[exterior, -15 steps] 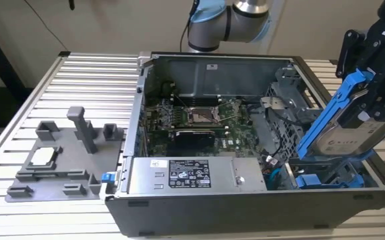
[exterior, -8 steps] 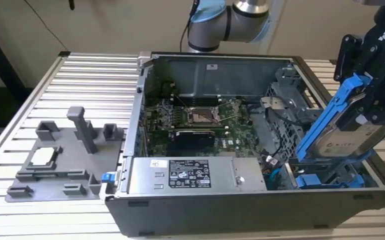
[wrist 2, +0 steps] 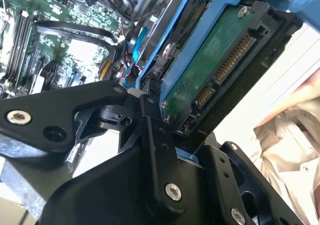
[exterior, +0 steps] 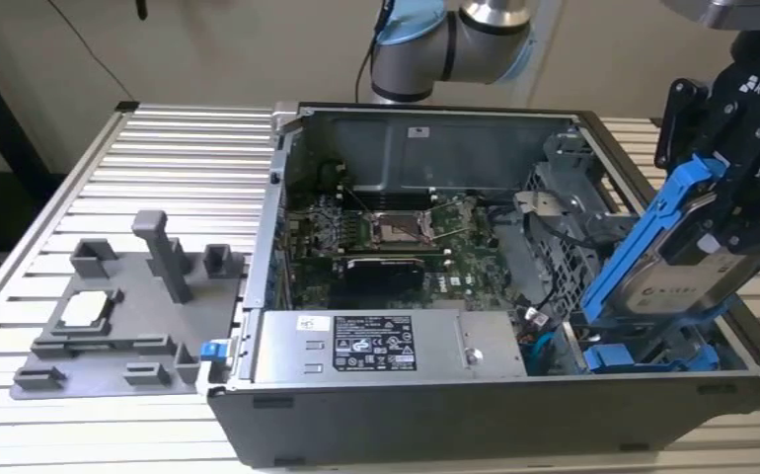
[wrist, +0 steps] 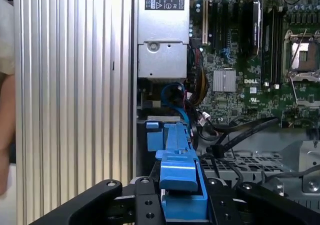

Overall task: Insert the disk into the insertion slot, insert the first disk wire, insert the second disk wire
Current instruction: 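Insert the disk into the insertion slot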

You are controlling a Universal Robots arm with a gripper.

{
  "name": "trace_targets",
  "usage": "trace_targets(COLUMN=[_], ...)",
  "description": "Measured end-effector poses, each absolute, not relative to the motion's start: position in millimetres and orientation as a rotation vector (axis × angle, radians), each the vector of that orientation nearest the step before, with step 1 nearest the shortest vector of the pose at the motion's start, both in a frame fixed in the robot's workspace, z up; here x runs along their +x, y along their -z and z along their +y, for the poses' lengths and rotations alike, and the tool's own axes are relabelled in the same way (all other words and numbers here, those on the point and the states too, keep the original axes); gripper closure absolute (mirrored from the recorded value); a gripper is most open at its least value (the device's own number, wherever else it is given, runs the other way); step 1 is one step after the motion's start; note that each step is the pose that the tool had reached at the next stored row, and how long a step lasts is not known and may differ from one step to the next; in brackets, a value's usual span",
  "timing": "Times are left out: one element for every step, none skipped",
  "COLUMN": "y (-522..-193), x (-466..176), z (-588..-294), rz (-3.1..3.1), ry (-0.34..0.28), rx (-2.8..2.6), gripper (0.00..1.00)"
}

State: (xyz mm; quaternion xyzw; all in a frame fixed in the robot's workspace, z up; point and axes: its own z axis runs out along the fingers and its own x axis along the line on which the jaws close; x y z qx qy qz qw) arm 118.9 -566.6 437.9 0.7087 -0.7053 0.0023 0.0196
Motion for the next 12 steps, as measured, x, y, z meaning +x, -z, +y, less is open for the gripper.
trace_targets(y=[-437.1,-436.2,-435.5,-434.7,-433.8,-433.0,-432.2,-431.3,-430.5,-429.8,-429.0,-428.2], x=[119.0,119.1,119.3,119.4,119.6,119.8,120.0,120.1,120.2,120.4,120.5,120.6], z=[-566.6,-566.5,-566.4,-566.4,-566.3,-566.3,-566.2,-566.2,-566.1,-566.1,-566.0,-566.0], rz=[-2.186,-2.184,-2.182,-2.179,-2.177,-2.174,-2.172,-2.169,-2.167,-2.166,-2.164,-2.163], ry=[-0.007,-0.007,-0.007,-0.008,-0.008,-0.008,-0.008,-0.008,-0.008,-0.009,-0.009,-0.009], rx=[2.201,2.203,2.205,2.207,2.209,2.211,2.214,2.216,2.218,2.219,2.221,2.222], gripper=[0.67,0.67,0.67,0.67,0.67,0.67,0.67,0.67,0.67,0.67,0.67,0.67])
